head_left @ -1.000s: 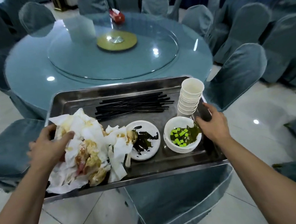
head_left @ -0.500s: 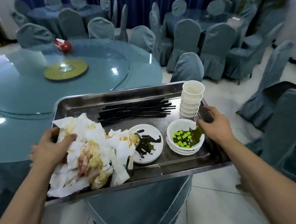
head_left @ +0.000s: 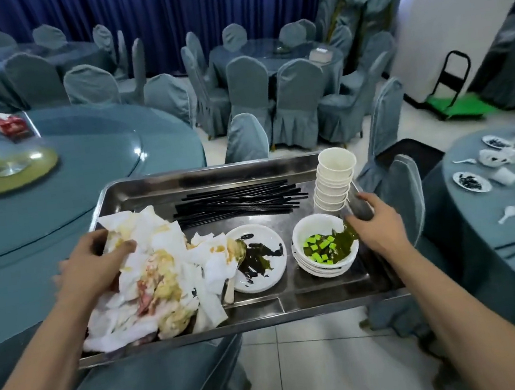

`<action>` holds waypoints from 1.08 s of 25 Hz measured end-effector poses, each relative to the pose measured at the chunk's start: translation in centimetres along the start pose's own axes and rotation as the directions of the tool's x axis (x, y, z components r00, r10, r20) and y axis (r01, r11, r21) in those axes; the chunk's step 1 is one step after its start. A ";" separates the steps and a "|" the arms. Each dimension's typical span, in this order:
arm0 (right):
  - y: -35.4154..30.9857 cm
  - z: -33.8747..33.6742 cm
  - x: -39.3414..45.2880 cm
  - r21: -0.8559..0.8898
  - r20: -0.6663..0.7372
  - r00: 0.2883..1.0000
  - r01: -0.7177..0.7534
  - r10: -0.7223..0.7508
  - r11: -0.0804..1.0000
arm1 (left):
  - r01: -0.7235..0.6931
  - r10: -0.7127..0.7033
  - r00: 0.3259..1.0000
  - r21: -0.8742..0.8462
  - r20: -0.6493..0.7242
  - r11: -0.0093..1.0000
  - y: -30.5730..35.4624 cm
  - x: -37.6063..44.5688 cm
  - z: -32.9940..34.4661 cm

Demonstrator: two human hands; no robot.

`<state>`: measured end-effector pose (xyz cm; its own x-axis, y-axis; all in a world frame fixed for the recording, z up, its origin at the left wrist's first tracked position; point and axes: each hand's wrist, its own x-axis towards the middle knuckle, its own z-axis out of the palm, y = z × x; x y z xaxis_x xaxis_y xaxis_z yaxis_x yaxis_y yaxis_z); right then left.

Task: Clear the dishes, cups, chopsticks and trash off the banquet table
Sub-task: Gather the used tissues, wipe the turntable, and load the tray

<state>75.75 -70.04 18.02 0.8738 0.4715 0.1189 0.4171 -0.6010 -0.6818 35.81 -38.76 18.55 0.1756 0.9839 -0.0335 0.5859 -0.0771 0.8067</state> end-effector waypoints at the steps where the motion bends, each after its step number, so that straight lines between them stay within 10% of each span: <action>1: 1.3 -1.3 1.0 -0.010 0.004 1.000 -0.020 0.020 1.000 | -0.006 0.006 1.000 -0.005 0.011 1.000 1.1 -0.2 1.8; 27: 15.5 -13.5 26.3 0.019 -0.185 0.963 -0.195 0.195 0.981 | -0.140 0.128 0.960 0.032 0.249 0.990 25.7 11.6 31.9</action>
<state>108.56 -75.67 20.26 0.9692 0.2177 0.1149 0.2339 -0.6688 -0.7056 78.09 -34.51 20.08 0.4402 0.8947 -0.0760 0.5806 -0.2190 0.7842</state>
